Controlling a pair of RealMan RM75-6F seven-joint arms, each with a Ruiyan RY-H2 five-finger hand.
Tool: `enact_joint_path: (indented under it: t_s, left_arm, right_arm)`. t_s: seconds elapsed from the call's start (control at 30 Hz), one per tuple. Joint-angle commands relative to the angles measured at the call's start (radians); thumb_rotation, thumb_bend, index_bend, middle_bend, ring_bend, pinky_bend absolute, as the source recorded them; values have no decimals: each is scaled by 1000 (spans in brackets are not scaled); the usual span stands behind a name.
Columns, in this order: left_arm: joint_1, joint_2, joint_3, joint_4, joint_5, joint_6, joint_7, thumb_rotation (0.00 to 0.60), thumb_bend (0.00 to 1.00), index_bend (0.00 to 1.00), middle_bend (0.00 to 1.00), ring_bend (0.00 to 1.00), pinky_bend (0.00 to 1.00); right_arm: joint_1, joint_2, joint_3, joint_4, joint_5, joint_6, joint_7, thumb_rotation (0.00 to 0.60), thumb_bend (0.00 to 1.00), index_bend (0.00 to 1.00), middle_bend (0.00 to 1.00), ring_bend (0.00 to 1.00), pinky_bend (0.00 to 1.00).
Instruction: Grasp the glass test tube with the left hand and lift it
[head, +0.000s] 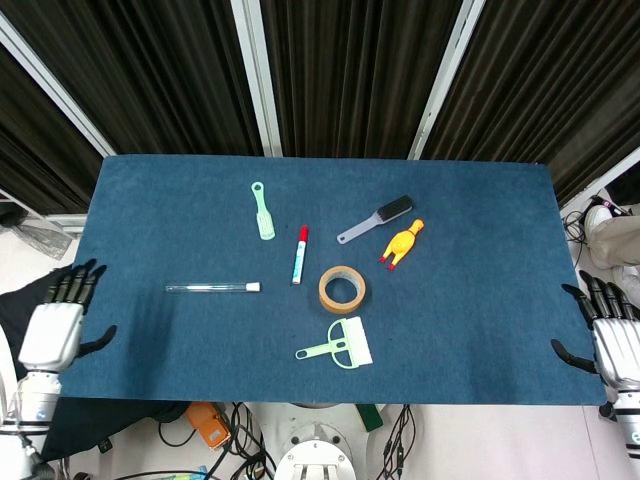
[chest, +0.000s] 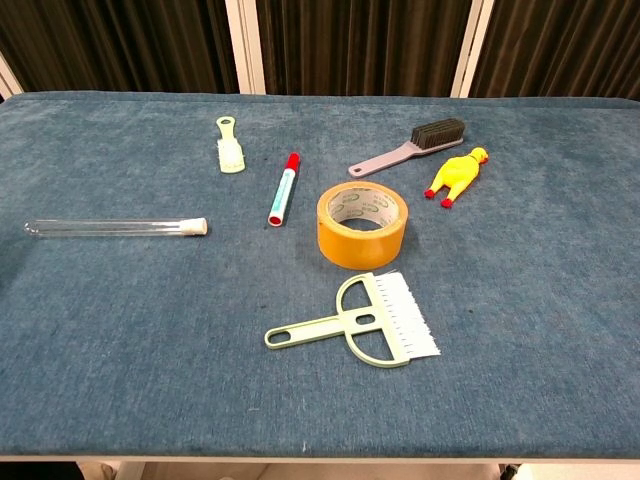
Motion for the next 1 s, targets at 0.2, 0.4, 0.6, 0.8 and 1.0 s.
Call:
enact_joint_path:
  t_s: [0.2, 0.4, 0.6, 0.8, 1.0]
  left_arm:
    - [-200, -118, -55, -117, -70, -283, 143, 600, 196, 0, 56, 0, 133]
    - [-348, -222, -158, -77, -235, -405, 293, 600, 214, 135, 174, 0, 146]
    - [-430, -283, -193, -14, -373, -445, 387, 600, 240, 244, 278, 35, 167]
    - [-465, -319, -179, 48, -447, -460, 407, 600, 254, 318, 344, 68, 193]
    - [-478, -341, -160, 96, -455, -455, 386, 600, 258, 334, 381, 93, 193]
  right_arm:
    - [3, 1, -5, -2, -4, -9, -5, 600, 356, 211, 44, 1, 0]
    - [2, 4, -6, -1, -5, -5, -1, 600, 355, 211, 45, 8, 0]
    - [6, 5, -2, 0, 3, -13, 7, 600, 356, 210, 49, 8, 0]
    - [4, 5, -2, 1, 2, -8, 9, 600, 356, 202, 49, 8, 0]
    - [6, 5, -3, 1, 2, -11, 9, 600, 356, 202, 49, 8, 0]
